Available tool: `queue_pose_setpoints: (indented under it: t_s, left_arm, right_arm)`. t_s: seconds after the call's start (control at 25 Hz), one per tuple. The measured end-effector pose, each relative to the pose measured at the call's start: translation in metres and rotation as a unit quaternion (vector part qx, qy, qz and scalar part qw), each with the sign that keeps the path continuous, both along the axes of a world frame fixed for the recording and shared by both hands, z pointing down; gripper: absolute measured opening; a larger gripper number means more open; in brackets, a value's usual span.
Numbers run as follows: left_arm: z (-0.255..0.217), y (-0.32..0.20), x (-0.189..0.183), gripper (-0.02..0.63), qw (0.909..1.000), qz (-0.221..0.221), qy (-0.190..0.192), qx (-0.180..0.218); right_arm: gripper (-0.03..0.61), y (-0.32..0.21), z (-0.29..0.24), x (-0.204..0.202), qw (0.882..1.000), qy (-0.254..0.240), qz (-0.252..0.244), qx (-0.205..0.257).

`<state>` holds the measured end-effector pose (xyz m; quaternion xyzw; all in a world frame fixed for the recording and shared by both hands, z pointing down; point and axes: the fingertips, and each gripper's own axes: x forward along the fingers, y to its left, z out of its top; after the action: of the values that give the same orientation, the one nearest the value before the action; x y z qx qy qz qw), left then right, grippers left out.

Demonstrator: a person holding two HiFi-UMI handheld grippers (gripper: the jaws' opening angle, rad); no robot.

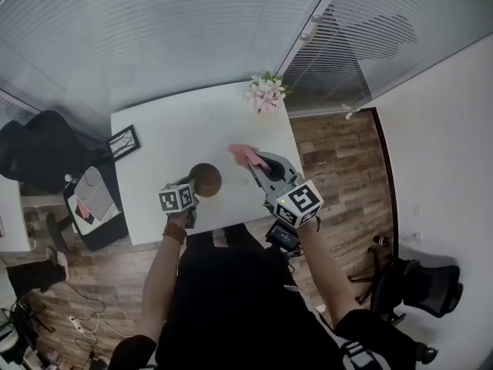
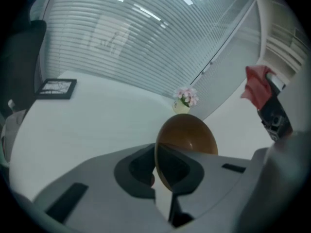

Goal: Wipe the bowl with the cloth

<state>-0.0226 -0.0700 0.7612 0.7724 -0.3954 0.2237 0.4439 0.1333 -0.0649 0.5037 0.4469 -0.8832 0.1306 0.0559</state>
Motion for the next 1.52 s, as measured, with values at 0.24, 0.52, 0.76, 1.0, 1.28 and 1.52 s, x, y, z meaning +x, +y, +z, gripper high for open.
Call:
queue_pose_setpoints:
  t_s: [0.24,0.52,0.76,1.0,1.28,1.52]
  left_arm:
    - [-0.09,-0.011,-0.008,0.015,0.9956,0.019,-0.003,0.092]
    - [-0.149,-0.007,-0.023,0.015,0.9887,0.027,-0.027,0.145]
    - [-0.158,-0.008,-0.036,0.015,0.9925,0.014,0.001,0.121]
    - [-0.149,-0.006,-0.042,0.015,0.996,0.012,0.015,0.087]
    - [-0.143,-0.007,-0.049,0.015,0.9972,0.006,0.013,0.073]
    - [-0.156,-0.01,-0.041,0.015,0.9959,0.016,0.015,0.088]
  right_arm:
    - [0.018,-0.011,-0.009,-0.058,0.987,0.132,-0.041,0.079]
    - [0.02,0.006,-0.005,-0.143,0.939,0.259,-0.157,0.166]
    - [0.048,0.015,0.028,-0.163,0.873,0.374,-0.232,0.208]
    - [0.192,0.033,0.056,-0.17,0.839,0.392,-0.328,0.186]
    - [0.215,0.038,0.026,-0.164,0.872,0.309,-0.359,0.124]
    - [0.215,0.012,0.036,-0.182,0.824,0.441,-0.298,0.193]
